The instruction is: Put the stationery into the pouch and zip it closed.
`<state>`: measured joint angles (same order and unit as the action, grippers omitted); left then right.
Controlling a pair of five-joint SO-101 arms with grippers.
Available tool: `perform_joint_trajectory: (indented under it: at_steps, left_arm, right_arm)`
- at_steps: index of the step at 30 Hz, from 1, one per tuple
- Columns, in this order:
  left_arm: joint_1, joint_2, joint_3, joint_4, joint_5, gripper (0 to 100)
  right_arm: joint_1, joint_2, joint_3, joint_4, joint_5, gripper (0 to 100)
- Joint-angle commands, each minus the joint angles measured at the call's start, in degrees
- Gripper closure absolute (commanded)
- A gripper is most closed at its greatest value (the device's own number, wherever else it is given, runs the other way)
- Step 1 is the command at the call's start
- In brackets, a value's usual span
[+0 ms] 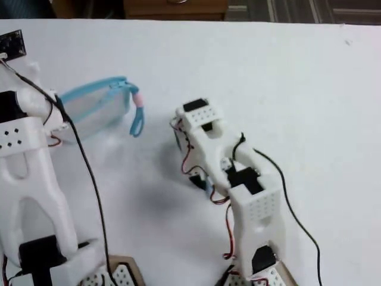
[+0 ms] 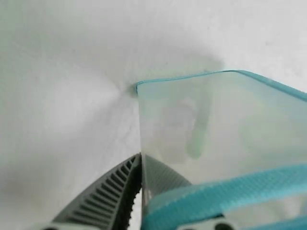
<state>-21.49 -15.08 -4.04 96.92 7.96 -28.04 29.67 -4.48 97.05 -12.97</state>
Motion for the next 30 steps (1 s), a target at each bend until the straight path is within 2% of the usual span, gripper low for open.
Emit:
perform_joint_trajectory:
  at_steps: [1,5,11,17,21,23,28,30]
  left_arm:
    - [-0.31,-2.51,-0.88,-0.26,-0.26,98]
    - [-0.31,-2.51,-0.7,-0.35,-0.26,98]
    - [-0.31,-2.24,-0.62,-0.53,-0.26,98]
    - [-0.31,-2.33,-0.62,-0.53,-0.26,98]
    - [-0.31,-2.33,-0.62,-0.53,-0.26,98]
    - [-0.31,-2.33,-0.62,-0.53,-0.26,98]
    - [-0.31,-2.42,-0.62,-0.44,-0.26,98]
    - [-0.31,-2.42,-0.62,-0.35,-0.26,98]
  right_arm:
    - [1.8,-3.47,-6.86,-0.4,-0.09,72.2]
    - [3.3,-3.47,-13.36,-3.82,-0.09,72.2]
    - [5.93,0.04,-14.24,-14.11,0.26,72.1]
    - [8.04,9.71,-14.42,-18.24,0.35,72.2]
    - [8.31,10.86,-14.42,-18.68,0.35,72.8]
    - [8.31,10.77,-14.68,-18.68,0.79,77.1]
    - [8.4,10.86,-18.81,-18.24,7.82,99.2]
    - [8.4,10.59,-21.19,-16.04,8.88,96.0]
